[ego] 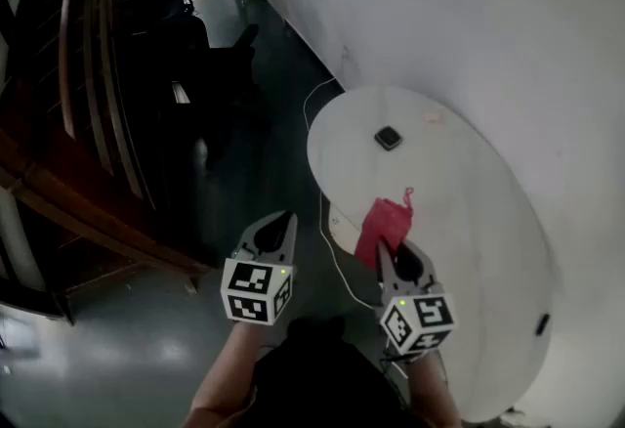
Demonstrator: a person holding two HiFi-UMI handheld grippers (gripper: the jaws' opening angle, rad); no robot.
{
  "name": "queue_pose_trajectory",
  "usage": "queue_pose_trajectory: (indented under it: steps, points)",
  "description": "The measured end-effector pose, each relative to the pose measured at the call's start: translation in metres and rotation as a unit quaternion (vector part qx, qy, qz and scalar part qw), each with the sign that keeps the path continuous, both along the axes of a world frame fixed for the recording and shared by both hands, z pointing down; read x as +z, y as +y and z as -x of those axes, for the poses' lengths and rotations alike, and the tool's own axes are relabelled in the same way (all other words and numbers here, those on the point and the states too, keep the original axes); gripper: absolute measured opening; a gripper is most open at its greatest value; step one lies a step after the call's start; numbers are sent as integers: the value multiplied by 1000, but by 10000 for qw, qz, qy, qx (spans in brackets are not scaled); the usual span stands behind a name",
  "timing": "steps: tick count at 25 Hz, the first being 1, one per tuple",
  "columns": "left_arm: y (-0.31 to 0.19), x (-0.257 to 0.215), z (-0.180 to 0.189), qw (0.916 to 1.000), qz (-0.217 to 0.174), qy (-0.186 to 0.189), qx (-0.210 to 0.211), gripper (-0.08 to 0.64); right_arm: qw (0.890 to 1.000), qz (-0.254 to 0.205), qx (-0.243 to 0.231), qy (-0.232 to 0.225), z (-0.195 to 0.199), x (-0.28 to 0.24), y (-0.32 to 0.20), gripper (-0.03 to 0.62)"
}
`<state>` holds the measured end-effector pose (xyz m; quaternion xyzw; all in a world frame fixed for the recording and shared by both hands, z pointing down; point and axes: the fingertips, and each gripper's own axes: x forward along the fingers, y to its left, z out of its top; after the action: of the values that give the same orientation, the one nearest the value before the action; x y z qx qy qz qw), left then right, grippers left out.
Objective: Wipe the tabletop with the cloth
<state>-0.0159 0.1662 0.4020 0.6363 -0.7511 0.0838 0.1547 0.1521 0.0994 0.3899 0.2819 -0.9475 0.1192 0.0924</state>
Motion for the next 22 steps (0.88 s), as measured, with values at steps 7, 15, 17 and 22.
queue_pose_trajectory:
  steps: [7,15,17,22]
  points:
    - [-4,2,1,10000,18,19,-37,3,10000,30,-43,56,2,4,-3,64]
    - [-10,8,5,9999,11,80,-76,6,9998,155,-126,-84,12,5,-12,66]
    - [-14,8,4,10000,9,81,-57,49,9997,119,-168,-104,12,3,-15,64]
    - [-23,10,3,9999,17,131,-64,126,9996,100,-208,-132,9,1,-21,66]
